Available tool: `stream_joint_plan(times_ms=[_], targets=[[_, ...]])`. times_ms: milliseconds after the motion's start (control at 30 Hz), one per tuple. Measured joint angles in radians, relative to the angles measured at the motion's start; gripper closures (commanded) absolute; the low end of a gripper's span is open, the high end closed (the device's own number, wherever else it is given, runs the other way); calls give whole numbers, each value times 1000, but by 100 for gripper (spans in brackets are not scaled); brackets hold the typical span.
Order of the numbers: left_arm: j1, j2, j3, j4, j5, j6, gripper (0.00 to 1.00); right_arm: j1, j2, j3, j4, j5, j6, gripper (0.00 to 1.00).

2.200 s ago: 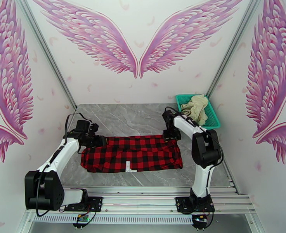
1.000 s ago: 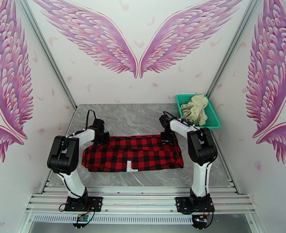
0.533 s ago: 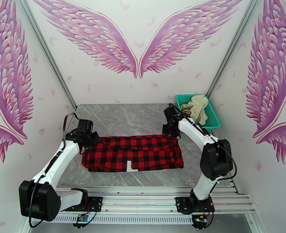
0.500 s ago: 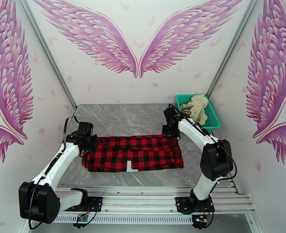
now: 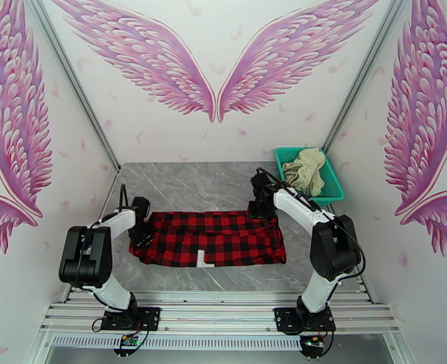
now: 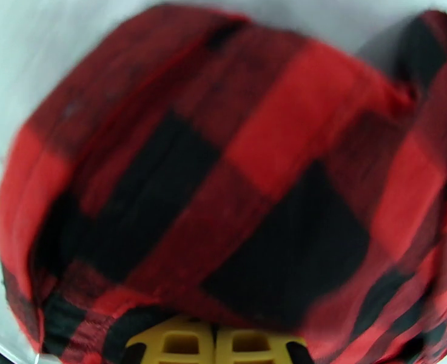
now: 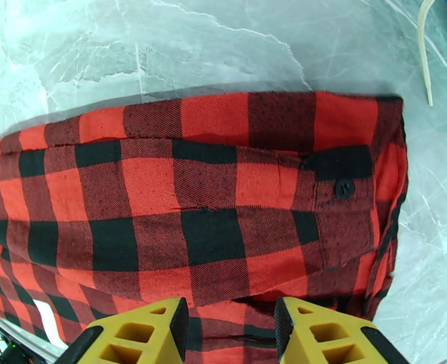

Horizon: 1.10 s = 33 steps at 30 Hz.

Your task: Fold and stack the mixed laundry pile

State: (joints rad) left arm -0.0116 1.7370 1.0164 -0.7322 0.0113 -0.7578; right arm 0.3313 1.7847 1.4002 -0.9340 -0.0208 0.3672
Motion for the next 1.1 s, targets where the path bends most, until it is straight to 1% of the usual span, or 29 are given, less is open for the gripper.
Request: stream_joint_plan(times_ms=[100, 300, 400, 567, 667, 733, 867, 967, 1100], targets=[[14, 114, 142, 9, 2, 11, 100, 0, 0, 0, -5, 1, 3, 53], [38, 410, 560, 38, 71, 2, 100, 0, 0, 1, -33, 17, 13, 54], [42, 570, 803, 49, 130, -38, 100, 0, 22, 13, -47, 27, 21, 58], [39, 829, 1189, 101, 229, -151, 100, 0, 150, 63, -51, 39, 39, 71], [30, 950, 1360, 160, 262, -225, 100, 5, 211, 61, -56, 40, 54, 72], [20, 1003, 1413, 230, 285, -282, 100, 17, 223, 44, -52, 40, 64, 73], [-5, 1061, 1457, 373, 298, -366, 100, 75, 222, 10, -49, 45, 105, 75], [-16, 1087, 1469, 452, 297, -397, 100, 137, 210, -15, -45, 55, 146, 76], [-22, 1099, 1474, 503, 295, -406, 100, 234, 179, -66, -37, 55, 216, 76]])
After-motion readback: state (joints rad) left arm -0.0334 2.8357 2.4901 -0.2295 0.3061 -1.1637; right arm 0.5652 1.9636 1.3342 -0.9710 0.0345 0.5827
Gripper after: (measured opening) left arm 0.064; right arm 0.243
